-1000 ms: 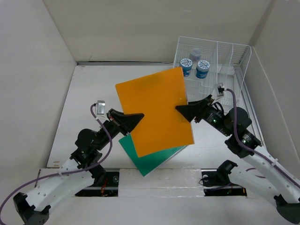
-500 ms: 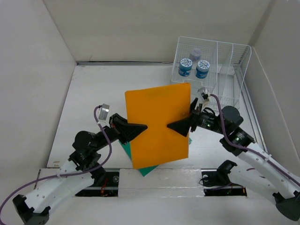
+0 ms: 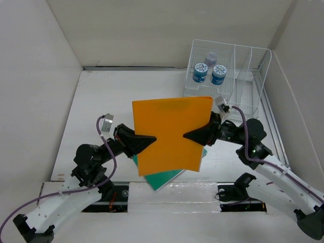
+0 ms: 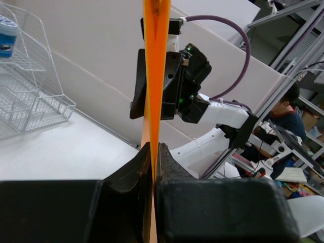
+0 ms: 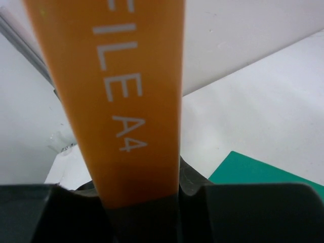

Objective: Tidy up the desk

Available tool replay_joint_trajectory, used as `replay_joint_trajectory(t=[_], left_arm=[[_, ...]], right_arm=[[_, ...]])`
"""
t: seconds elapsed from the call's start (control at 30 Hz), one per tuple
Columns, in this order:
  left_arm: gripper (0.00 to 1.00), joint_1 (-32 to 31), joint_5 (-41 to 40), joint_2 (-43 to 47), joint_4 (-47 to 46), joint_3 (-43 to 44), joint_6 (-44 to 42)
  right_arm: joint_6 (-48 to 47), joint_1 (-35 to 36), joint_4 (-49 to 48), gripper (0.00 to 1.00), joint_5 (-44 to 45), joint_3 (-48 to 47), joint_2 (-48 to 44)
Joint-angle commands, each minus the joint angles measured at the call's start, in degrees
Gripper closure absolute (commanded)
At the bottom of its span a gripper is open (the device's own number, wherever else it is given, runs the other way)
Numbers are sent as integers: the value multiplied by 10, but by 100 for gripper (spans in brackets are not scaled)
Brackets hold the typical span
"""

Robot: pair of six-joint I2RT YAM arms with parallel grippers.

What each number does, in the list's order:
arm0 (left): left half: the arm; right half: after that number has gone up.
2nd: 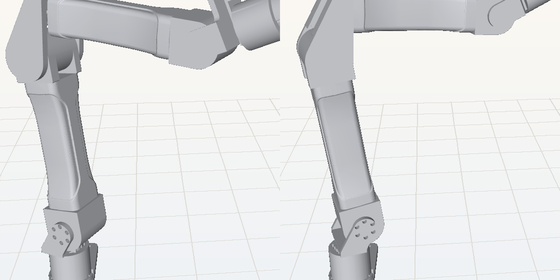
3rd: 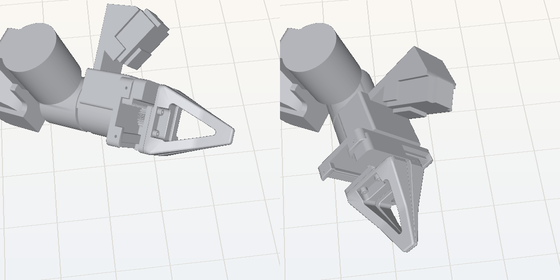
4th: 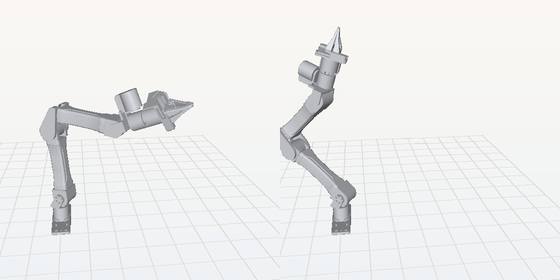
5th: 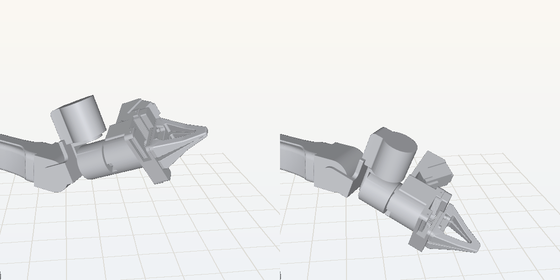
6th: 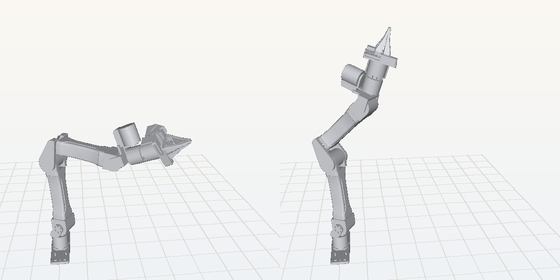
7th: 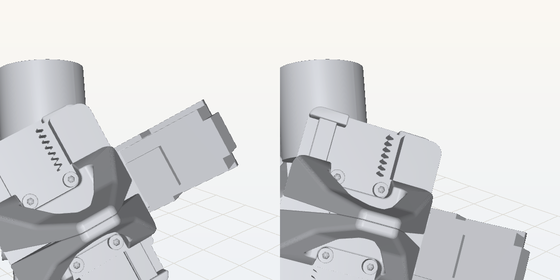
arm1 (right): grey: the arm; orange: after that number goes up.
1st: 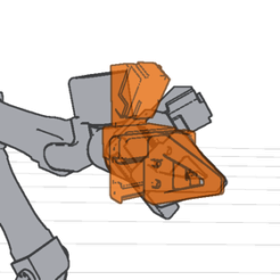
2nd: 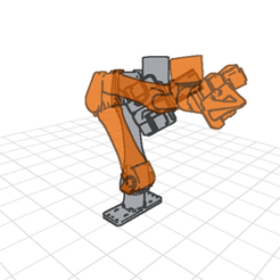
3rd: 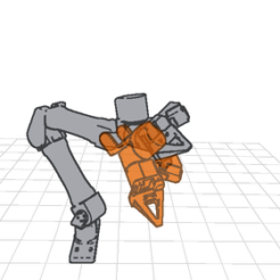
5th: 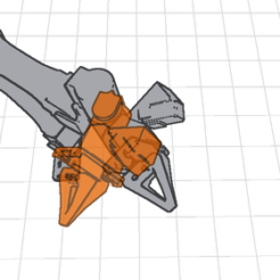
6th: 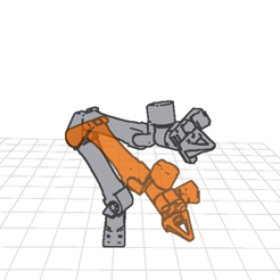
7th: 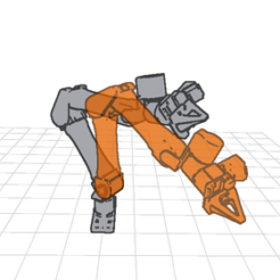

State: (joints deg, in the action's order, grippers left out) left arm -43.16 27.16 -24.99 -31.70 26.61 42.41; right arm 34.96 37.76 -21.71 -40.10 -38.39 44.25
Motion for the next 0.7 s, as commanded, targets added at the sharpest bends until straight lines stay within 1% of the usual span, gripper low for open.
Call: replay_joint_trajectory(t=[0.0,0.03,0.07,0.1,0.13,0.17,0.2,0.23,0.27,0.3,0.33,0.37,0.4,0.43,0.5,0.53,0.57,0.63,0.67], left_arm=[[100,-8,-46,-3,14,29,-6],[100,-8,-79,-1,38,36,-11],[95,-8,-100,1,90,56,-23],[69,-8,-142,4,141,76,-36],[56,-8,-162,4,141,77,-37],[41,-8,-180,7,186,97,-49],[29,-8,-199,10,204,106,-55],[14,-8,-233,13,221,115,-61],[10,-8,-251,22,252,134,-73],[7,-8,-299,26,269,142,-80],[5,-8,-323,29,288,151,-83],[5,-8,-347,38,315,166,-88],[5,-8,-368,42,340,172,-91],[5,-8,-406,46,357,178,-93],[6,-8,-431,57,395,194,-102],[6,-8,-434,61,408,198,-107],[6,-8,-435,64,429,207,-114],[6,-8,-441,67,453,215,-120],[6,-8,-444,67,470,220,-124]], right_arm=[[5,13,-29,100,12,-1,-6],[-1,13,-23,100,23,-3,-13],[-6,13,2,100,47,-6,-18],[-22,13,42,100,80,-24,-28],[-30,13,42,100,80,-34,-31],[-38,13,81,100,120,-44,-35],[-47,13,102,100,142,-69,-36],[-64,13,121,100,163,-83,-36],[-67,13,150,100,206,-94,-35],[-74,13,161,100,226,-106,-34],[-90,13,171,100,245,-133,-31],[-95,13,198,100,294,-149,-30],[-101,13,207,100,316,-163,-30],[-122,13,215,100,337,-189,-28],[-143,13,254,100,418,-225,-23],[-171,13,288,100,447,-246,-21],[-182,13,302,100,507,-285,-15],[-218,13,327,100,576,-316,-11],[-231,13,330,100,646,-341,-6]])
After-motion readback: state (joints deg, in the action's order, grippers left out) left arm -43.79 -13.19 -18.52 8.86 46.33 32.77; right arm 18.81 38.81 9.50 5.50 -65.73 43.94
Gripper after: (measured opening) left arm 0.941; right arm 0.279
